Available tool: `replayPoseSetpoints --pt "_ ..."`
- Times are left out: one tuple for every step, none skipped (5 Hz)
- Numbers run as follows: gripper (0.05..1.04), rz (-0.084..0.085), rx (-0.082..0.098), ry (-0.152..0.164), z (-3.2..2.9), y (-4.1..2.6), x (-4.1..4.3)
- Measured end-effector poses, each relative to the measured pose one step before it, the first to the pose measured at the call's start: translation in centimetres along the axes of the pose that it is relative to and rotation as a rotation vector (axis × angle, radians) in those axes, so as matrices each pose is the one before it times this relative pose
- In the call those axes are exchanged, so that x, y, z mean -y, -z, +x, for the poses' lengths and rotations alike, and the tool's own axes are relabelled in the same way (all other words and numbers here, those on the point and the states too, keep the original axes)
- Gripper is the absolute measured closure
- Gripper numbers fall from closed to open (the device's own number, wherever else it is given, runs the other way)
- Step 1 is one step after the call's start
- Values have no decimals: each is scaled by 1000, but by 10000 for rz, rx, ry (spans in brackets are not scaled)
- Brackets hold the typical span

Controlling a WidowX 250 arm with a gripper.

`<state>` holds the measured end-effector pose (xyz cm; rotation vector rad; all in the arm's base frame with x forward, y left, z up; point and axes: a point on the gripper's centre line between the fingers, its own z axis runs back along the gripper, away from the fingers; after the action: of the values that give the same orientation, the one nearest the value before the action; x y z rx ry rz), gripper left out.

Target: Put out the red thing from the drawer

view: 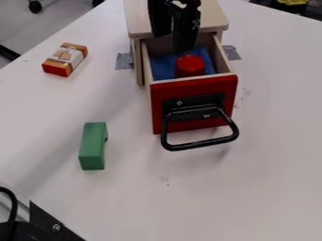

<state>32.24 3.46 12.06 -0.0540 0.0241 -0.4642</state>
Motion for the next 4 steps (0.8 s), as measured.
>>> replayPoseSetpoints --pt "86 -210 -340 -13 -172 1197 86" --pt "85 126 -164 -74 651 1414 -186" --pt "85 169 53 -2 485 361 28" --pt "85 171 75 -136 522 664 -220"
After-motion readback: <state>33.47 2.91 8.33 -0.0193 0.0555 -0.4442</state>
